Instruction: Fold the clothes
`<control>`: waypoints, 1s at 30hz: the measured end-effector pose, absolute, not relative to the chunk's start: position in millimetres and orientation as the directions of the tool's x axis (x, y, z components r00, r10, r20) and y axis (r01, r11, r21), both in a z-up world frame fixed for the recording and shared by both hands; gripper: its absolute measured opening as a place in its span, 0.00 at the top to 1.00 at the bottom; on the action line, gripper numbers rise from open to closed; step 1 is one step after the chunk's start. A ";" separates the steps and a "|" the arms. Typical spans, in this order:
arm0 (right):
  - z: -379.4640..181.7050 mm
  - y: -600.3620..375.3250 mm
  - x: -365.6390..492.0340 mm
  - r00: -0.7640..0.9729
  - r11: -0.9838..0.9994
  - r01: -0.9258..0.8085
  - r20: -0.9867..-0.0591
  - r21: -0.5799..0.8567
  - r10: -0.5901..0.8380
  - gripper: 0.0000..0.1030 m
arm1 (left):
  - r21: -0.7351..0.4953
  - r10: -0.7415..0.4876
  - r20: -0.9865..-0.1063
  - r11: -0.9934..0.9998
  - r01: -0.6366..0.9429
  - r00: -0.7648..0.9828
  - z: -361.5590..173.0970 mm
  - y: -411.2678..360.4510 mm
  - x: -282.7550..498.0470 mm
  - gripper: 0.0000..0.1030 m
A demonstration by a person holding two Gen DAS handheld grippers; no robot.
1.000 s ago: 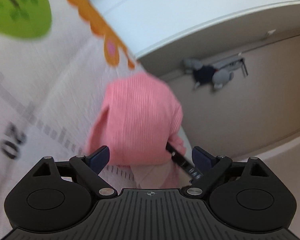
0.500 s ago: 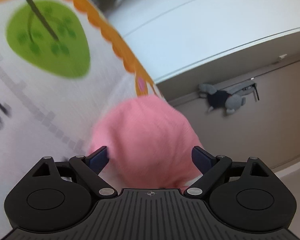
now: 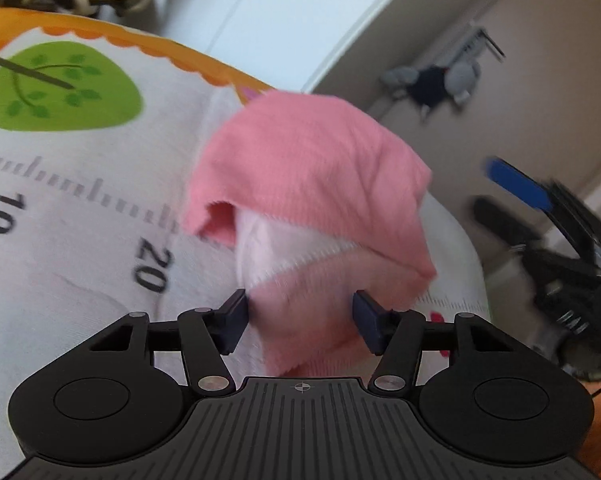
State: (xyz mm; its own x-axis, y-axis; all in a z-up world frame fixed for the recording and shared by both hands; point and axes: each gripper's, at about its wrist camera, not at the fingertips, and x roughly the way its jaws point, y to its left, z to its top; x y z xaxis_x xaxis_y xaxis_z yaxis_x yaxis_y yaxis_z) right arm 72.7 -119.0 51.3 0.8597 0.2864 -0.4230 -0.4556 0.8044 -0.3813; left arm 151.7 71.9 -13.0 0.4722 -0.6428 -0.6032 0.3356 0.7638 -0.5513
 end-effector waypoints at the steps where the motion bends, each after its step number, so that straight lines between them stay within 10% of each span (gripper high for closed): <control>1: 42.2 -111.7 73.3 0.850 0.779 -0.476 -0.442 -0.408 0.288 0.51 | -0.543 -0.646 -0.598 0.762 0.354 0.474 -9.8 74.0 148.7 0.45; 4: 17.6 -106.6 81.8 0.831 0.755 -0.492 -0.491 -0.433 0.260 0.55 | -0.487 -0.612 -0.568 0.789 0.374 0.550 8.6 90.8 139.9 0.43; 11: 1.7 -135.6 104.1 0.837 0.835 -0.407 -0.517 -0.371 0.179 0.55 | 0.244 -0.258 -0.535 0.864 0.440 0.805 12.7 59.3 127.9 0.39; 18: -1.5 -137.8 91.4 0.856 0.825 -0.402 -0.483 -0.398 0.184 0.55 | 0.369 -0.265 -0.535 0.781 0.504 0.802 -14.9 23.9 146.7 0.44; 19: 1.0 -137.6 89.5 0.863 0.824 -0.395 -0.471 -0.407 0.181 0.55 | 0.374 -0.260 -0.528 0.784 0.496 0.809 -15.4 24.8 150.0 0.50; 21: 8.0 -135.8 80.9 0.880 0.823 -0.384 -0.434 -0.418 0.190 0.55 | 0.384 -0.235 -0.507 0.800 0.461 0.829 -12.5 24.6 157.4 0.95; 30: 12.0 -89.3 78.7 0.884 0.767 -0.445 -0.367 -0.463 0.291 0.55 | 0.292 -0.354 -0.377 0.832 0.472 0.856 54.4 27.1 132.6 0.95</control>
State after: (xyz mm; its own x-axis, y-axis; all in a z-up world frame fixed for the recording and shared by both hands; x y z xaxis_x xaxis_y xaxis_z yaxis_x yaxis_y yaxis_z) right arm 78.7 -89.3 12.0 0.8837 0.2909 -0.3668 -0.4446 0.7670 -0.4627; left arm 132.6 27.1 54.4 0.8561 -0.3535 -0.3770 0.4722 0.8316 0.2925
